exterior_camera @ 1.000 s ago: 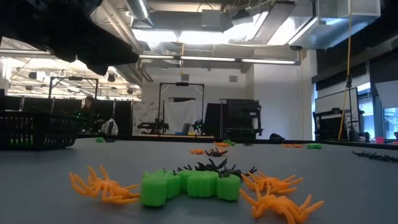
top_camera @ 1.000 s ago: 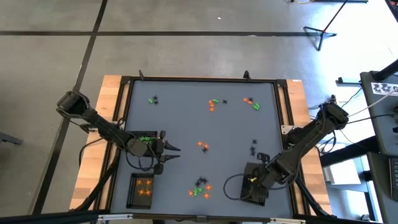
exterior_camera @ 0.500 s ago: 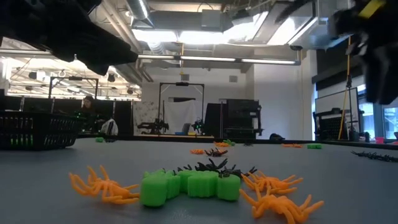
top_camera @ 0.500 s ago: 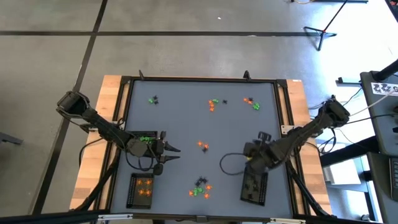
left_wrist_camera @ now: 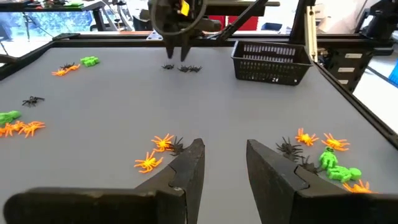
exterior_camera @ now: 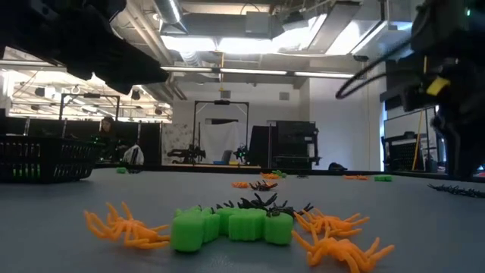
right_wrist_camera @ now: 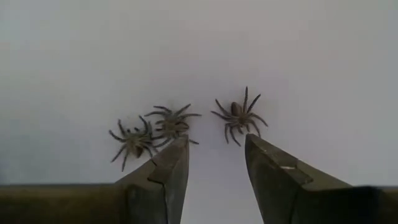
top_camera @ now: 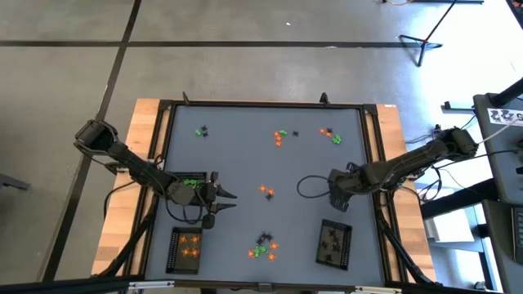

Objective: Sort Halloween decoration
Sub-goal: Put the black spider toy into the bottom right black bin

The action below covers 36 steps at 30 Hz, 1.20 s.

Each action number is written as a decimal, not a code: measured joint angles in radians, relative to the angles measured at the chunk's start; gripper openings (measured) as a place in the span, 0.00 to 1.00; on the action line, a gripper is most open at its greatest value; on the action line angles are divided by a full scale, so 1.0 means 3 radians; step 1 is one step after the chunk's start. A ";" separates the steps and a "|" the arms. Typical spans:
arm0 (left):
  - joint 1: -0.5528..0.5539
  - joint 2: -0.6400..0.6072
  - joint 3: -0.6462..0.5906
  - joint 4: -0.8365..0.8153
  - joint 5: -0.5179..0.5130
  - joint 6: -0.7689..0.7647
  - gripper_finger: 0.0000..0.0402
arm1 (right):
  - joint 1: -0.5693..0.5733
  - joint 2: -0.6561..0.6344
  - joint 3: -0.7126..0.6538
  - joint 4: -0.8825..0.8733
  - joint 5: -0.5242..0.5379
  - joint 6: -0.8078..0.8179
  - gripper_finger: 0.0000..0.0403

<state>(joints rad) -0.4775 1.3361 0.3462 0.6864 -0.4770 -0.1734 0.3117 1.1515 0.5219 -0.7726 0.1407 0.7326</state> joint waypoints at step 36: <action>0.0150 0.0000 0.0000 -0.0074 0.0085 -0.0025 0.28 | 0.0462 0.0008 0.0886 -0.0023 -0.0003 0.0189 0.00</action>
<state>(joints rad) -0.4324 1.3361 0.3462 0.6642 -0.4516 -0.1810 0.4503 1.1538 0.7877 -0.7795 0.1398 0.7892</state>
